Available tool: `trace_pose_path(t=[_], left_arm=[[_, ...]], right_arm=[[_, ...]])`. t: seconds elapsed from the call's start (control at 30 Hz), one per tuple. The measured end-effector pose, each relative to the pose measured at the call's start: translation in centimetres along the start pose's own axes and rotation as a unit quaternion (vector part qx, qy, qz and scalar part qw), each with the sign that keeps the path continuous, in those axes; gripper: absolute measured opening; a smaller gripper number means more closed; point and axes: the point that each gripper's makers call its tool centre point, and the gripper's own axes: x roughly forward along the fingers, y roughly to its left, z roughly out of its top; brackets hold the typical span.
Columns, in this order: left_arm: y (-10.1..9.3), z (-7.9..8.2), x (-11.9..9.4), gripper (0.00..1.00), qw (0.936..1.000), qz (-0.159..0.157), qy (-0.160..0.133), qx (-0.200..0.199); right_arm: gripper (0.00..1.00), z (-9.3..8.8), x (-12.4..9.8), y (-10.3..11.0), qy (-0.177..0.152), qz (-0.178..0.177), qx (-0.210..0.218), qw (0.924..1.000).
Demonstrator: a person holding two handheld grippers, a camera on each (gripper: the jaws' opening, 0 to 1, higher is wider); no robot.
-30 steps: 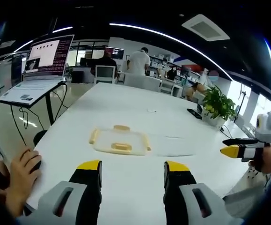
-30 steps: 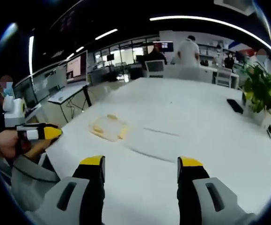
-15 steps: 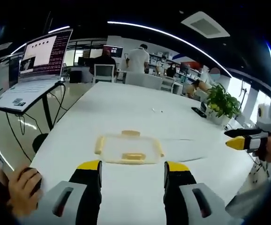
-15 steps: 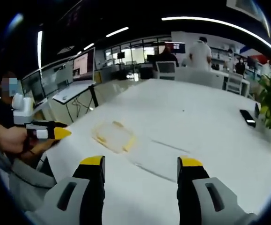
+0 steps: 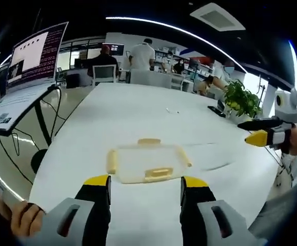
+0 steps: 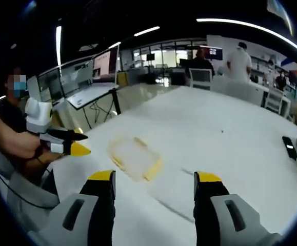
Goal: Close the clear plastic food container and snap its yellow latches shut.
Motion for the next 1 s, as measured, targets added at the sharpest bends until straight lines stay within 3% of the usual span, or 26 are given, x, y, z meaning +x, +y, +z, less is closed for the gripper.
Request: trace_pose_path(t=[0.27,0.6,0.73,0.77,0.93,1.0], left_arm=[[1.8,0.0,1.9,0.49,0.9989,-0.013,0.032,0.032],[2.6,0.6,3.9,0.49,0.9935,-0.058,0.074,0.065],[2.7,1.1,4.7,0.49,0.9873,-0.094,0.093,0.089],[2.3,1.3,5.0,0.49,0.983,-0.123,0.104,0.088],[2.7,2.0,5.8,0.5,0.9727,-0.15,0.124,0.126],[2.8,2.2,6.1,0.49,0.9656,-0.165,0.134,0.151]], right_arm=[[0.57,0.1,3.4,0.4,0.038,0.044,-0.041,0.9975],[0.57,1.8,6.8,0.2,0.046,0.081,-0.079,0.9925],[0.57,1.6,7.9,0.4,0.059,0.101,-0.093,0.9887],[0.57,1.3,8.4,0.4,0.07,0.107,-0.101,0.9866],[0.57,1.2,9.5,0.9,0.08,0.126,-0.121,0.9813],[0.57,1.0,9.8,1.1,0.084,0.133,-0.125,0.9796]])
